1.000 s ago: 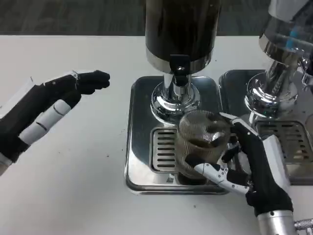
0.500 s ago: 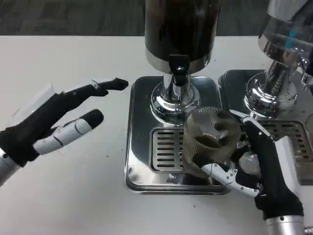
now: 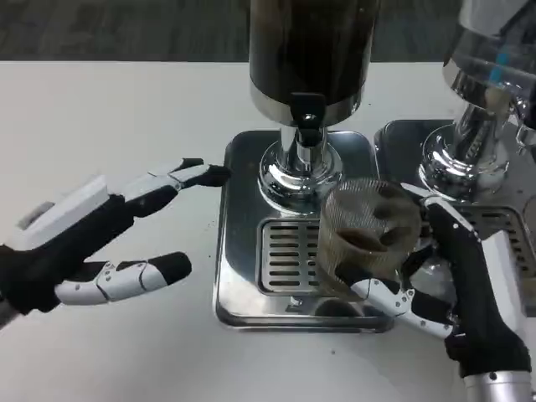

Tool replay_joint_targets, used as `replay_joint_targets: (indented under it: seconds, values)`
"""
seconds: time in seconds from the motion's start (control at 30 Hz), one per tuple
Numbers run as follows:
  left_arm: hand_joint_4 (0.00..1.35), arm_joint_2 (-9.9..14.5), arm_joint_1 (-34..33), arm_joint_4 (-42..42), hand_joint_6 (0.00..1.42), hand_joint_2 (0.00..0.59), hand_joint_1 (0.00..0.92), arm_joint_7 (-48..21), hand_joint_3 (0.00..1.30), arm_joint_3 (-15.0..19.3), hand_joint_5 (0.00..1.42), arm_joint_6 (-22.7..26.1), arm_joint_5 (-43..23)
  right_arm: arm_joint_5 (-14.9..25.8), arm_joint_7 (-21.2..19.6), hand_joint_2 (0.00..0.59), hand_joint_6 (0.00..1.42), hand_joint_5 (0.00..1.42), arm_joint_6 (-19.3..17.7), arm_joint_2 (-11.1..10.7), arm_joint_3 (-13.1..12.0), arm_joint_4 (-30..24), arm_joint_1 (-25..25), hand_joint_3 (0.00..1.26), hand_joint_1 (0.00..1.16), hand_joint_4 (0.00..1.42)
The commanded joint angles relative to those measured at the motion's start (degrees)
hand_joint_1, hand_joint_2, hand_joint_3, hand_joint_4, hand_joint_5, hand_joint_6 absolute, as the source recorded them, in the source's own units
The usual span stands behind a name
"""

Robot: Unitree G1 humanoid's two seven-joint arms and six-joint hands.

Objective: Grasp the cup under the faucet to collect the drink, then remove the cup.

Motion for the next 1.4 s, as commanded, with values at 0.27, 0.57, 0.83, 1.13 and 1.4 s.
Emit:
replay_joint_targets:
  seconds: [0.27,0.57,0.83,1.13,1.4]
  values:
    - [0.0,3.91,3.06,-3.89,0.08,0.185,0.0,1.4,0.1,-0.95,0.01,-2.38,-0.12,1.63,1.64,0.231,0.95,0.73,-0.55,-0.13,-1.53,-5.1,1.8,0.55,0.71,0.64]
    - [0.0,5.69,6.82,-8.15,0.06,0.186,0.0,1.32,0.08,-2.25,0.0,-3.68,-1.7,1.95,3.35,0.223,0.97,0.74,-0.72,0.05,-2.38,-8.35,4.24,0.57,0.7,0.64]
    - [0.0,6.67,8.51,-10.37,0.06,0.185,0.0,1.37,0.08,-2.45,0.0,-3.2,-3.52,2.56,4.84,0.221,0.98,0.75,-0.9,0.0,-2.95,-10.71,6.21,0.58,0.7,0.65]
    - [0.0,8.07,10.42,-12.46,0.06,0.185,0.0,0.76,0.07,-3.42,0.0,-4.1,-4.61,3.09,6.48,0.223,0.99,0.76,-0.94,-0.18,-3.33,-14.24,9.46,0.59,0.7,0.65]
    - [0.0,9.65,12.83,-14.09,0.06,0.185,0.0,0.41,0.07,-4.75,0.0,-5.45,-5.35,3.71,7.79,0.219,1.0,0.76,-1.13,-0.08,-4.17,-16.88,12.18,0.59,0.7,0.67]
